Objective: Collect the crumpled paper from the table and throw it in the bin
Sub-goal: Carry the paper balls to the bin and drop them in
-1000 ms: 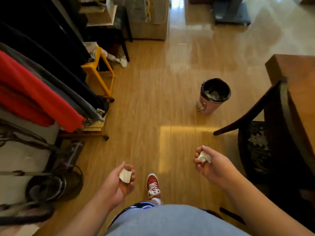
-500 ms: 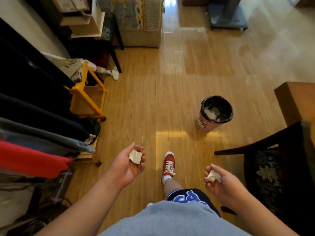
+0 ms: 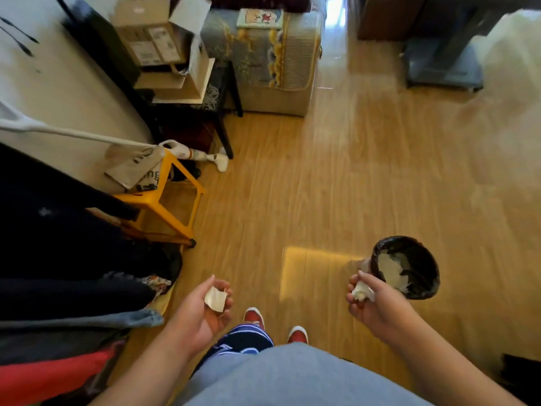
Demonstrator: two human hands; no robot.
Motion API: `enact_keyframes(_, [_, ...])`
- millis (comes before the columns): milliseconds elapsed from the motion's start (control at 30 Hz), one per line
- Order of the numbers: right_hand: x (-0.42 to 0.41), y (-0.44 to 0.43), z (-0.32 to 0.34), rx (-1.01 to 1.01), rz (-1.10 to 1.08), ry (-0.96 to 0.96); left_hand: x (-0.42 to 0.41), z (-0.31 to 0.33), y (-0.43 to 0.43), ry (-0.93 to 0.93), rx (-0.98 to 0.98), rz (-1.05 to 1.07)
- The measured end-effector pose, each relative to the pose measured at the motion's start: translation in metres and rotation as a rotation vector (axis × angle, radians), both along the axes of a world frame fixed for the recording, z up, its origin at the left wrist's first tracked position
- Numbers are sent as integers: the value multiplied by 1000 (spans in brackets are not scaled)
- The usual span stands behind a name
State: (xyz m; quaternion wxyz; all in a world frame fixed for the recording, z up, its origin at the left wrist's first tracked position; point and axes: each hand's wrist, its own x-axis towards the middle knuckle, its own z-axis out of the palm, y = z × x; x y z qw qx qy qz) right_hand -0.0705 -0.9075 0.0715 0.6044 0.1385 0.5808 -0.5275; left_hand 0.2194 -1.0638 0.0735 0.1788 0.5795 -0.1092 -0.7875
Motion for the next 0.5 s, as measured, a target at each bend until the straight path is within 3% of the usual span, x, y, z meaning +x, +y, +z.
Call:
enact_keyframes(233, [-52,-146,2,-65,47,5,-47,-28,-111,-26,44,14])
enact_keyframes(500, [-117,-226,1,1,-212,13,-156,-26,-264,-60,-45,-291])
